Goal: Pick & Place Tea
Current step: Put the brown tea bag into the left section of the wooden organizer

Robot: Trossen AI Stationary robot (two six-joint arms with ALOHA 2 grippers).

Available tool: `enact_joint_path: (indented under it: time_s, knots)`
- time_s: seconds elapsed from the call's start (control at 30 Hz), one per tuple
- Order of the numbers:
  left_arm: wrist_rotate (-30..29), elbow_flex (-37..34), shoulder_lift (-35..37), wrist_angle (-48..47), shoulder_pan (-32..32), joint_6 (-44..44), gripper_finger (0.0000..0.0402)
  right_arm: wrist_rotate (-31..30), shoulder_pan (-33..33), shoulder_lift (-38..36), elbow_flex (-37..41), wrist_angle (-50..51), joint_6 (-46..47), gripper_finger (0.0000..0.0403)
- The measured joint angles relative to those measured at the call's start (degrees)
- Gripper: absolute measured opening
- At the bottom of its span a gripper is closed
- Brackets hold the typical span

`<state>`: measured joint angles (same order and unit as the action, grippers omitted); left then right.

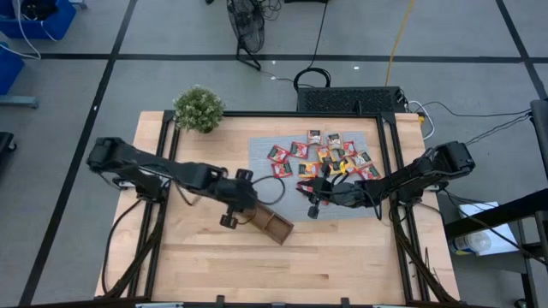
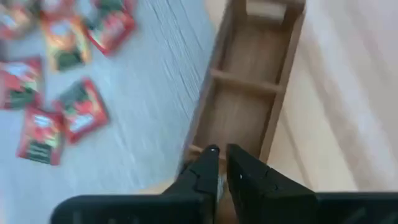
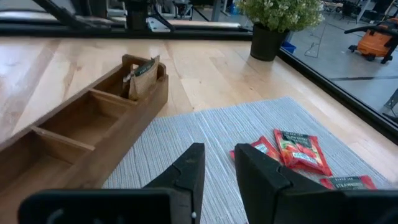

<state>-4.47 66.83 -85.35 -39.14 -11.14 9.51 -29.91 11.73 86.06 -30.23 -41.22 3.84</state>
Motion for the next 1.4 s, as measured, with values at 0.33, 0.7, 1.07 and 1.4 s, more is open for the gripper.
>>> enact_joint_path:
  time_s: [0.33,0.7,1.07,1.4]
  knots:
    - [3.3,-18.2,28.4,24.1,6.9,3.7,0.0017,0.0,0.5,-2.3,0.1,4.5,-0.1,0.0075]
    - [1.6,-38.4,44.0,48.1,13.8,7.0,0.0015,-8.0,0.9,-12.6,0.0,20.5,7.3,0.0075]
    - [1.4,-42.9,43.3,49.6,14.4,3.4,0.0061,5.9,-6.2,-22.0,-0.7,29.2,11.0,0.0208]
    - [1.4,-42.9,43.3,49.8,14.4,3.7,0.0056,2.9,-22.8,-15.4,-23.4,90.9,33.0,0.0246]
